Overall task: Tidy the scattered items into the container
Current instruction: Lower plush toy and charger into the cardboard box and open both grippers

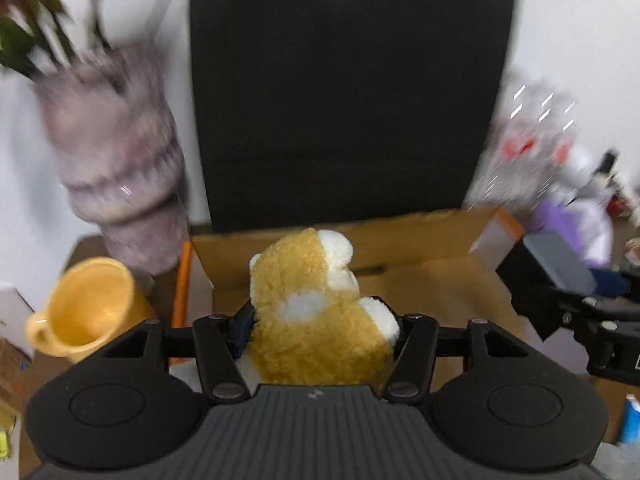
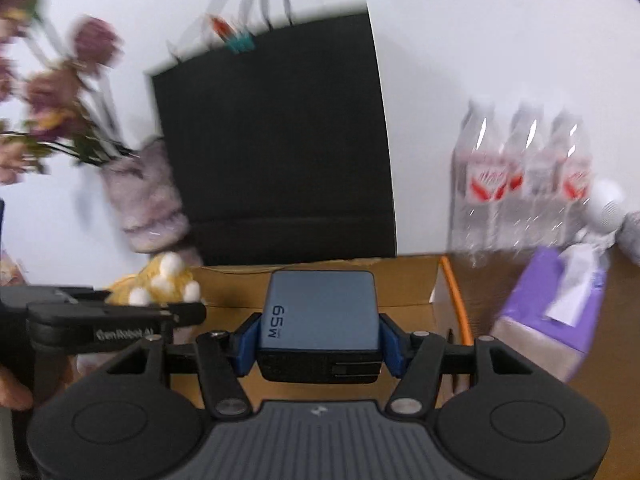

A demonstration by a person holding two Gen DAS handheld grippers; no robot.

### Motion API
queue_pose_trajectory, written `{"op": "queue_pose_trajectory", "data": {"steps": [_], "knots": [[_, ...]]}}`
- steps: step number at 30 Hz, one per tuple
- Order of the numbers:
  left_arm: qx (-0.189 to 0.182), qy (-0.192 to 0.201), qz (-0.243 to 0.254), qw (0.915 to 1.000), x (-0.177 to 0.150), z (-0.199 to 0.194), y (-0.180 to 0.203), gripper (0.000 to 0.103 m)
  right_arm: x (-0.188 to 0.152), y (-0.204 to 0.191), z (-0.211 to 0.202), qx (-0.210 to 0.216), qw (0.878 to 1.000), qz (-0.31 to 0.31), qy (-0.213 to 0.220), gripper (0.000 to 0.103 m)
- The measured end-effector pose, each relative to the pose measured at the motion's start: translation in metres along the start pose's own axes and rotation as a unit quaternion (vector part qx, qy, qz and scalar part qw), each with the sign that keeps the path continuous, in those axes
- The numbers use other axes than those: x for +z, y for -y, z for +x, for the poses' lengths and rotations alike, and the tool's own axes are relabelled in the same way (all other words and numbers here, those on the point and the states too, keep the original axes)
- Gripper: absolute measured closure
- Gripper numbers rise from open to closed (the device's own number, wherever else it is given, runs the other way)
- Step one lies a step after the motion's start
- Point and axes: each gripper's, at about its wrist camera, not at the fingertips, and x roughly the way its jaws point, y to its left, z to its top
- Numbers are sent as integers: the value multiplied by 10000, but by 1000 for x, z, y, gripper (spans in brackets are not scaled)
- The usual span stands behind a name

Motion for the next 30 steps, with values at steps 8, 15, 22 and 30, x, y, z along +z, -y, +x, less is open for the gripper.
{"op": "queue_pose_trajectory", "data": {"steps": [8, 15, 22, 30], "knots": [[49, -578, 252, 9980, 5, 77, 5, 42, 12, 6, 91, -211, 9957, -81, -894, 44], [296, -895, 205, 9953, 7, 88, 0, 23, 13, 6, 132, -337, 9896, -95, -1398, 43], [346, -1065, 247, 9934, 6, 62, 0, 12, 13, 5, 125, -432, 9836, -99, -1747, 27], [478, -1135, 33, 9924, -6, 6, 3, 1, 12, 1, 83, -519, 9777, -95, -2033, 17]]}}
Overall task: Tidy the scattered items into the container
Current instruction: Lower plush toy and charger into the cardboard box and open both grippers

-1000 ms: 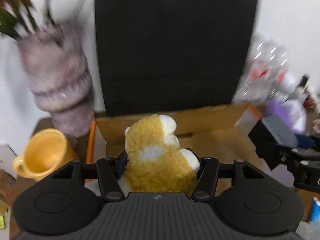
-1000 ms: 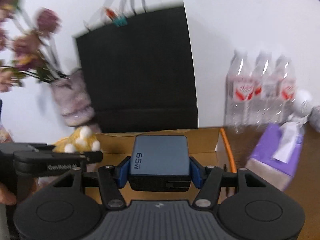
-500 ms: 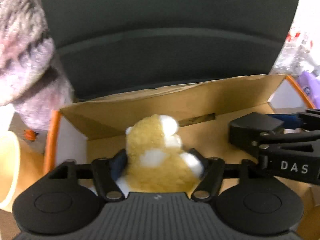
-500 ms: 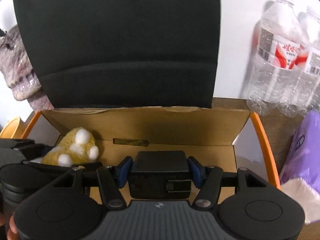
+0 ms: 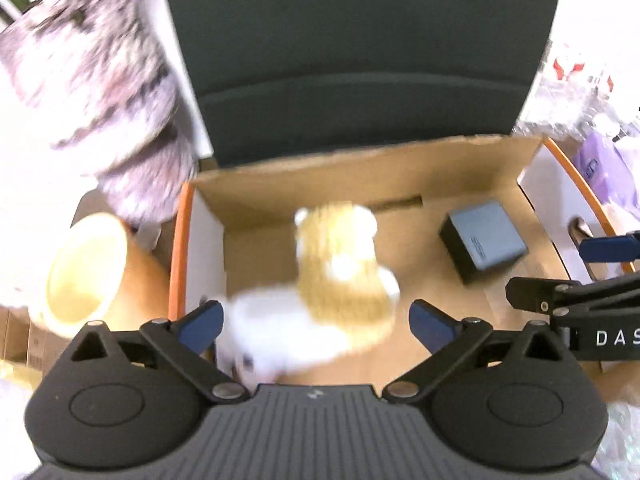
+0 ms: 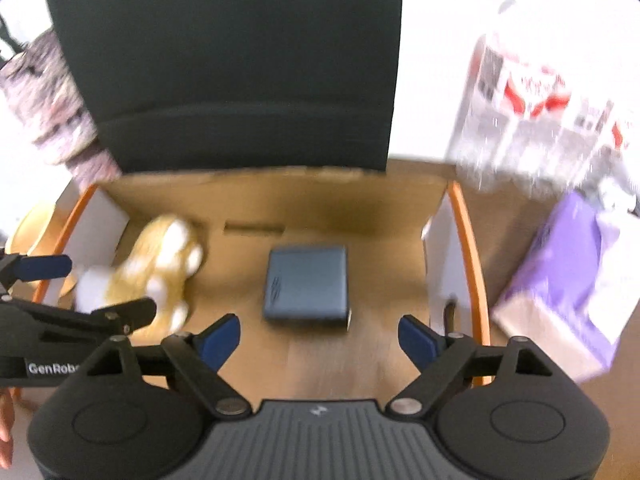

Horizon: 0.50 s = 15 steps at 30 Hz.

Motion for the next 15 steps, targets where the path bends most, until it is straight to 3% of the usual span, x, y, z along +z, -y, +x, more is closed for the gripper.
{"op": "queue_pose_trajectory", "data": {"steps": [7, 15], "knots": [[-19, -172, -217, 9996, -30, -27, -1, 1, -33, -11, -30, 38, 9992, 13, -397, 17], [-73, -265, -475, 9985, -67, -59, -7, 1, -68, -18, -71, 86, 9988, -19, -472, 13]]}}
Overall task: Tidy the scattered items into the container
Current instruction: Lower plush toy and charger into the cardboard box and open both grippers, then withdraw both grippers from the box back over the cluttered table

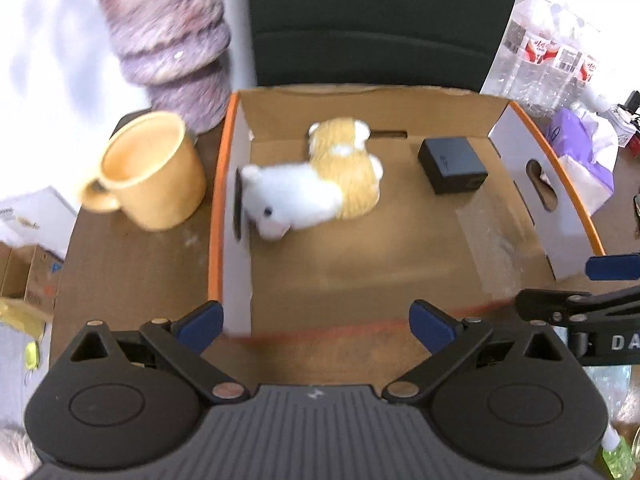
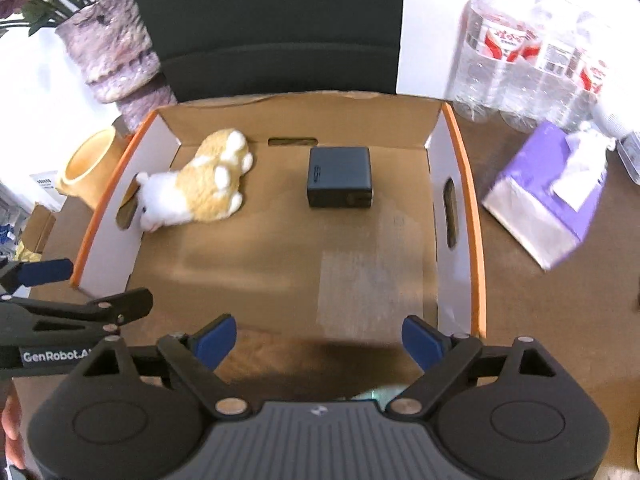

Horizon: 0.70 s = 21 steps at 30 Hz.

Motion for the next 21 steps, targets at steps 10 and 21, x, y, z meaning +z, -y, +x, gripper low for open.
{"op": "queue_pose_trajectory", "data": {"steps": [10, 21], "knots": [[-90, 335, 18, 9994, -35, -47, 8, 1, -47, -10, -38, 89, 9997, -80, 202, 12], [-7, 1365, -85, 9906, -152, -91, 7, 0, -161, -22, -81, 278, 9910, -293, 1277, 0]]}}
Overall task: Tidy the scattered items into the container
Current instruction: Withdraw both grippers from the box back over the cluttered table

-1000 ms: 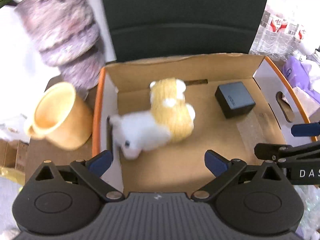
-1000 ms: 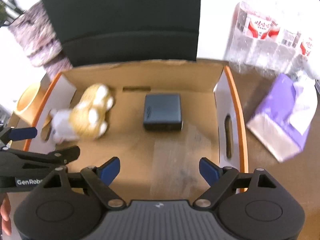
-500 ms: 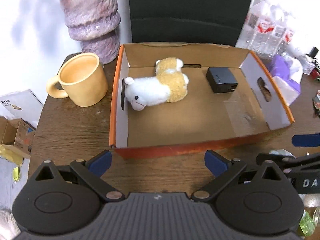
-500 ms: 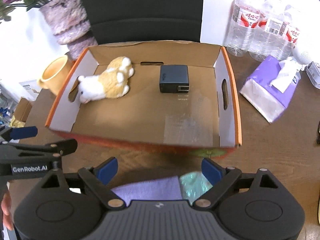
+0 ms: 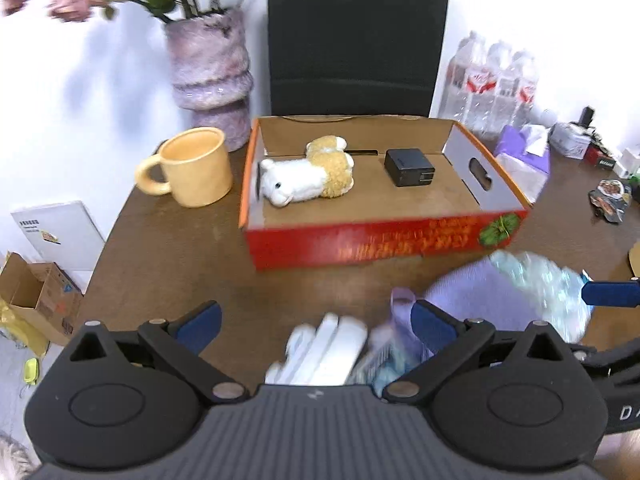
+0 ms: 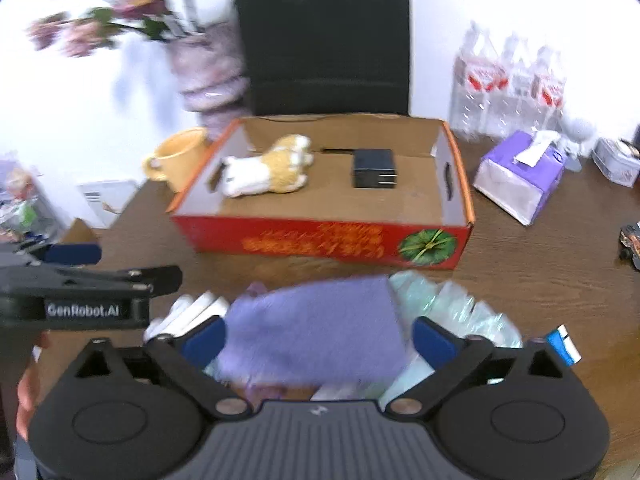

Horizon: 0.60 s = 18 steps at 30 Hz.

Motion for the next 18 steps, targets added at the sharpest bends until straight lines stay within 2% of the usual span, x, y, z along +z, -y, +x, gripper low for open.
{"op": "queue_pose_trajectory", "data": {"steps": [3, 6, 10, 14, 18], "knots": [[13, 315, -167, 9994, -50, -18, -2, 0, -46, -7, -15, 98, 9992, -128, 370, 0], [-158, 538, -397, 9976, -105, -27, -4, 0, -94, -9, -23, 89, 9975, -177, 682, 0], [98, 1129, -505, 9923, -156, -49, -6, 0, -149, -9, -30, -84, 9947, -307, 977, 1], [35, 1289, -436, 9907, -176, -51, 0, 0, -181, -3, -29, -139, 9909, -195, 1322, 1], [118, 1110, -248, 9934, -182, -37, 11, 0, -189, -1, -16, -343, 9917, -109, 1232, 2]]}}
